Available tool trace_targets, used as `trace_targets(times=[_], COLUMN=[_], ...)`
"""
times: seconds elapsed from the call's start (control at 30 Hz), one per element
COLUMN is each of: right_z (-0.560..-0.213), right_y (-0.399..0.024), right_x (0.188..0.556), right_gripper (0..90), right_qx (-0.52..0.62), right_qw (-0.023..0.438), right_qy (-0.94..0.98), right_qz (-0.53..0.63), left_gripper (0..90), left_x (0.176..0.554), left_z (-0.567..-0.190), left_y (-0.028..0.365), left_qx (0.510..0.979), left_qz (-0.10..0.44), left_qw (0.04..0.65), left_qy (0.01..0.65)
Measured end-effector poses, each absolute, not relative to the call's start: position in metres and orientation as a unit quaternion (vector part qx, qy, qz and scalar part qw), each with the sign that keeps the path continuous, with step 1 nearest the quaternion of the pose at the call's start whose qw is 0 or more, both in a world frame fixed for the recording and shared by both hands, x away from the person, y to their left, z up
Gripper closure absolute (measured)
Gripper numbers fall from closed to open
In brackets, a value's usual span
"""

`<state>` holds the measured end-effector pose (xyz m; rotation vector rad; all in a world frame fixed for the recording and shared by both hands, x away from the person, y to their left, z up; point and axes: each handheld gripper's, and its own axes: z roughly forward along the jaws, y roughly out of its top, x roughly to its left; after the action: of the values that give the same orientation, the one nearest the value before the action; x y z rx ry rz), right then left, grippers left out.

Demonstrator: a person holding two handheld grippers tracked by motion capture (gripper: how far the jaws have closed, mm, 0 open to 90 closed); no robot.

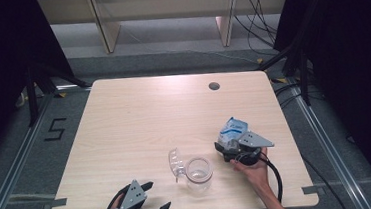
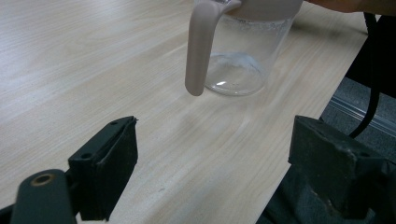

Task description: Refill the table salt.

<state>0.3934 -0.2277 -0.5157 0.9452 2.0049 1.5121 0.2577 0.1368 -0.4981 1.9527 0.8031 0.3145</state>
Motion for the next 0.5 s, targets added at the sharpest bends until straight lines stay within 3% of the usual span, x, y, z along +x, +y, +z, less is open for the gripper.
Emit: trace_targets(times=[0.5], right_z=[-0.5144], right_y=[-0.2300], right_x=[0.3952], right_gripper=[39.5], right_qx=[0.325], right_qw=[0.231], right_qy=[0.736], right_qz=[0.547], left_gripper=[15.2], left_x=[0.2581], left_z=[-0.4989], left_y=[0.1362], left_qx=[0.799], left_qz=[0.130], left_qw=[0.487], left_qy=[0.329])
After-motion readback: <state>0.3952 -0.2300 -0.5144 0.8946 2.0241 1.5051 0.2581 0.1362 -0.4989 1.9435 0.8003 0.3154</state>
